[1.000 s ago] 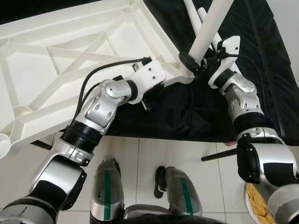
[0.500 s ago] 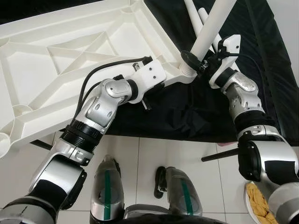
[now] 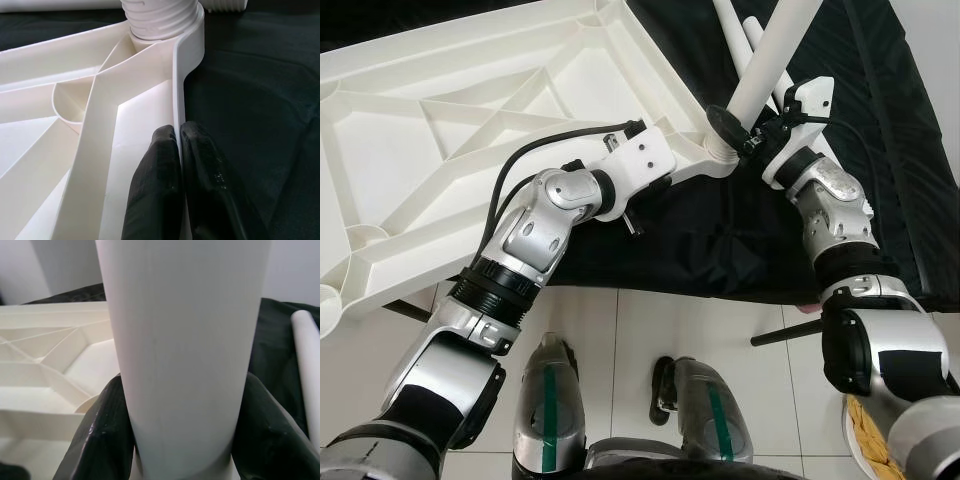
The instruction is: Building children table
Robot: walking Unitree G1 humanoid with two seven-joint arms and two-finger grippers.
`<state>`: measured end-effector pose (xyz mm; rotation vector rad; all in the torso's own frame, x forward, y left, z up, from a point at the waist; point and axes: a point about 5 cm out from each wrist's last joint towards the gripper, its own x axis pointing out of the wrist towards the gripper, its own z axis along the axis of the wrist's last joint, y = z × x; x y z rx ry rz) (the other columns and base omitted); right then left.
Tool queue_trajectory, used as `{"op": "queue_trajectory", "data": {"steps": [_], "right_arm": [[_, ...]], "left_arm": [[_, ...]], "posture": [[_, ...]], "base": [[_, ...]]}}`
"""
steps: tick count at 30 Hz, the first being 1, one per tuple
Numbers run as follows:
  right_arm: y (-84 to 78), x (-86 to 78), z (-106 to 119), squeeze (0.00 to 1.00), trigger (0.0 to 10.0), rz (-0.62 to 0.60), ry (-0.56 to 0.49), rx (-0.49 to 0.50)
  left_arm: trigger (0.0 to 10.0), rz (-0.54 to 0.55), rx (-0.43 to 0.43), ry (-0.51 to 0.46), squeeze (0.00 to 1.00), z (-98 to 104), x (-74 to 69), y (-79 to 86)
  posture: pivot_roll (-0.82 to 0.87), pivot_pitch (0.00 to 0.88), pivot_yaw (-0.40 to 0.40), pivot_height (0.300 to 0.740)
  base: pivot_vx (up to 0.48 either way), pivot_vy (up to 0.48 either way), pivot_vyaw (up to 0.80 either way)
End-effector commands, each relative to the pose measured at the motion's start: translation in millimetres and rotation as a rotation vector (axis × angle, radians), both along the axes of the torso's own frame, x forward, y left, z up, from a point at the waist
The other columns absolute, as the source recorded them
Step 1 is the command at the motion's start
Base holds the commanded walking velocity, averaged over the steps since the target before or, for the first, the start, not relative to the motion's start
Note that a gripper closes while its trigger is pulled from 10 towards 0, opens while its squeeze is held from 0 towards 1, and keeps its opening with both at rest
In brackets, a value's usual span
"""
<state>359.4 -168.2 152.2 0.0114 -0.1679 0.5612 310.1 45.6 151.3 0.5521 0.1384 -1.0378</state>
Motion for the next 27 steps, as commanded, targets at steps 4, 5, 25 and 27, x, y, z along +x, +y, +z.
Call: {"op": "queue_trajectory", "data": {"steps": [4, 5, 25, 27], "right_arm": [[-2.9, -1.5, 1, 0.0, 10.0, -0.107, -0.014, 0.061], [-2.9, -1.5, 1, 0.0, 10.0, -0.107, -0.014, 0.061], [27.3, -11.6, -4, 0.0, 10.0, -0.619, 0.041, 0.147], [37.7, -14.7, -4, 0.0, 10.0, -0.647, 0.041, 0.158]], "left_arm": [[10.0, -0.053, -0.052, -0.08, 0.0, 18, -2.9, -10.8], [10.0, -0.053, -0.052, -0.08, 0.0, 18, -2.9, -10.8], [10.0, -0.061, -0.048, -0.084, 0.0, 18, -1.8, -11.9], [10.0, -0.061, -0.05, -0.084, 0.0, 18, -1.6, -12.1]], "posture": [[0.05, 0.031, -0.068, 0.74], [0.05, 0.031, -0.068, 0.74], [0.04, 0.024, -0.067, 0.74], [0.04, 0.027, -0.066, 0.74]], "base": [[0.0, 0.0, 0.0], [0.0, 0.0, 0.0], [0.0, 0.0, 0.0], [0.0, 0.0, 0.0]]}}
